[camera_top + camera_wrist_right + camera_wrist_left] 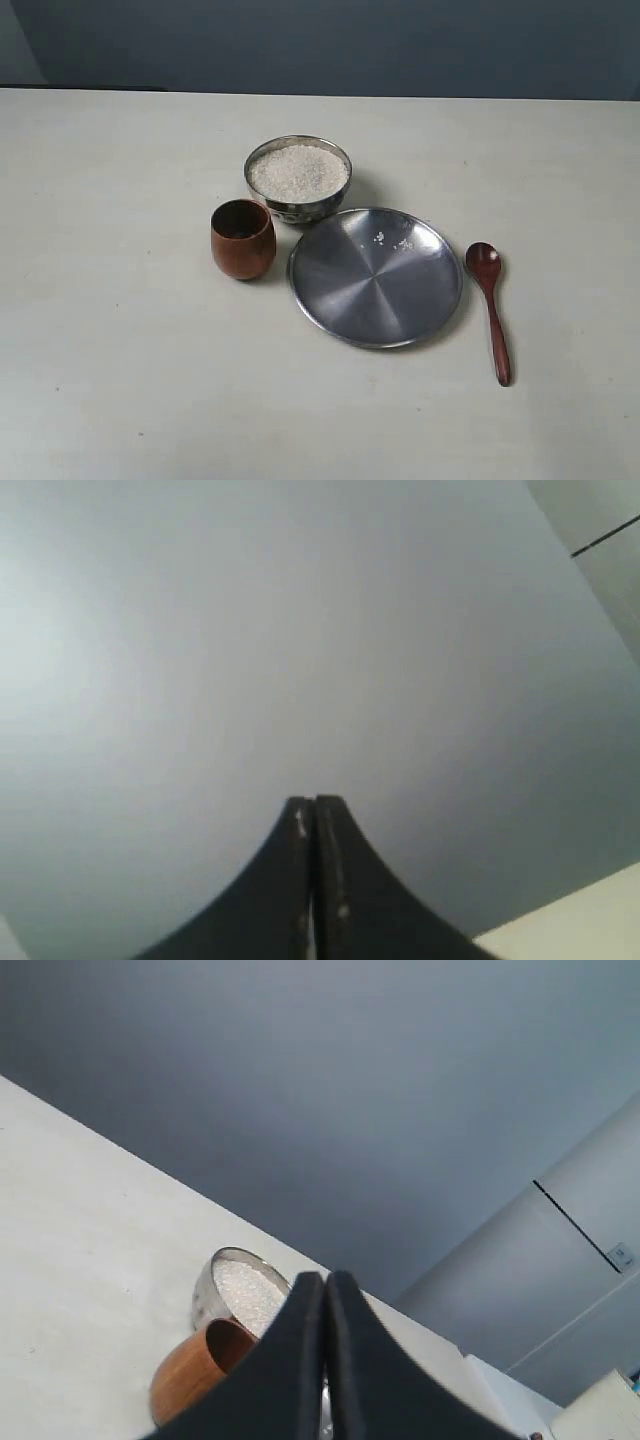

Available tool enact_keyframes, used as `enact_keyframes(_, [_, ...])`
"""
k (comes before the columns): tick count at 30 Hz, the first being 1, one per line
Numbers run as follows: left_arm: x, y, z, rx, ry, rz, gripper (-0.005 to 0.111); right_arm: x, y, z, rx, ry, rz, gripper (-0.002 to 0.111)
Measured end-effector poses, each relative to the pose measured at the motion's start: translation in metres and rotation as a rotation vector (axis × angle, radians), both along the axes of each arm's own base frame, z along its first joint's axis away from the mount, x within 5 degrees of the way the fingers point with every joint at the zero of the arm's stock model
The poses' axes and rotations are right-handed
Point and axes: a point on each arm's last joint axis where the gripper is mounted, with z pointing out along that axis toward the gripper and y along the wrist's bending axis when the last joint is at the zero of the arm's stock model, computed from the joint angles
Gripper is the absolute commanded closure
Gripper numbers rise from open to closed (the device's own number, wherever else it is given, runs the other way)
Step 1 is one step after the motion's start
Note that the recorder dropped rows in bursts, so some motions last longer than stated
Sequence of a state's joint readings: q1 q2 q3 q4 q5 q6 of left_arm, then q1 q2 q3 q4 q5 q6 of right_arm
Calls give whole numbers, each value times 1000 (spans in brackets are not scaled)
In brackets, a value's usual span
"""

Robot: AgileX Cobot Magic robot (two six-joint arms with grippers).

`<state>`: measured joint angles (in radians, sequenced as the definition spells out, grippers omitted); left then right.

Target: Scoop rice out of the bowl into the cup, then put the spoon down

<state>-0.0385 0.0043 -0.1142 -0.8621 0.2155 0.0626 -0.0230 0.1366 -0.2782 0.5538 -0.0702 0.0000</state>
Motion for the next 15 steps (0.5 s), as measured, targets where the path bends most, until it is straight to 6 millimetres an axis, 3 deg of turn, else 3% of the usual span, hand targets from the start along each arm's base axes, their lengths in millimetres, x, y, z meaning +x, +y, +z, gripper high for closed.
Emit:
enact_keyframes(4, [-2, -4, 10, 45, 14, -46, 106, 21, 9, 18, -111, 161, 94, 109])
enact_keyframes(9, [9, -9, 18, 106, 128, -95, 106, 52, 20, 33, -256, 337, 188, 109])
enact_keyframes(15, [35, -12, 32, 233, 282, -150, 106, 93, 33, 25, -367, 569, 291, 109])
